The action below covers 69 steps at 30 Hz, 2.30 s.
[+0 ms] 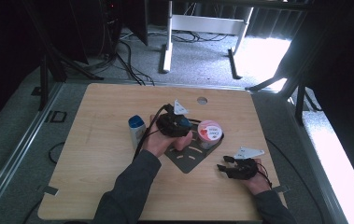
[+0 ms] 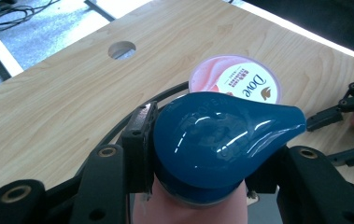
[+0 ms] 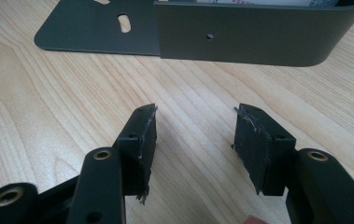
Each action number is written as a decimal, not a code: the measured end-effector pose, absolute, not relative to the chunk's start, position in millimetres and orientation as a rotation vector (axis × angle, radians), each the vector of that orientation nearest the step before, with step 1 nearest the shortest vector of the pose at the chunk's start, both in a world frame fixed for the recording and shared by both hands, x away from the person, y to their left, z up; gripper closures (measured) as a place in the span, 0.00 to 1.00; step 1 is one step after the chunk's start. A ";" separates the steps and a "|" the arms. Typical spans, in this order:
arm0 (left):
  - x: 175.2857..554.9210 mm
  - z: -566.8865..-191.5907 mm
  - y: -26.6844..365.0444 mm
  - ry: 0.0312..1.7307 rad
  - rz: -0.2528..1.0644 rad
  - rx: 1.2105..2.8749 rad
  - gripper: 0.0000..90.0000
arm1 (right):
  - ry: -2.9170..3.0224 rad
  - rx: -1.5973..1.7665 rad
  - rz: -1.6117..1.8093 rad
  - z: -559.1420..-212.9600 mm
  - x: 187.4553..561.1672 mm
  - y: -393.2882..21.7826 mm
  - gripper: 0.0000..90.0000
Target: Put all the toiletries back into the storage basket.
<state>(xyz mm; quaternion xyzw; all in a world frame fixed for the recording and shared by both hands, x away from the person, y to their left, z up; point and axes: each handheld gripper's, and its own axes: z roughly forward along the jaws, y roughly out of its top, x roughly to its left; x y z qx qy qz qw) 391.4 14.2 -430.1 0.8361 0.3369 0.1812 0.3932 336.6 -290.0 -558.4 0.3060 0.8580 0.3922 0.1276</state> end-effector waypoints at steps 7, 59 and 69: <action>398.1 -431.0 12.1 0.867 0.465 2.114 0.59 | 2.497 0.891 1.142 -558.4 336.6 -290.1 0.54; 451.9 -457.1 -13.9 0.978 0.461 2.095 0.59 | 2.501 0.896 1.148 -558.4 337.0 -290.6 0.54; 457.7 -457.4 -17.4 0.995 0.461 2.081 0.59 | 2.501 0.894 1.151 -558.4 337.3 -290.9 0.54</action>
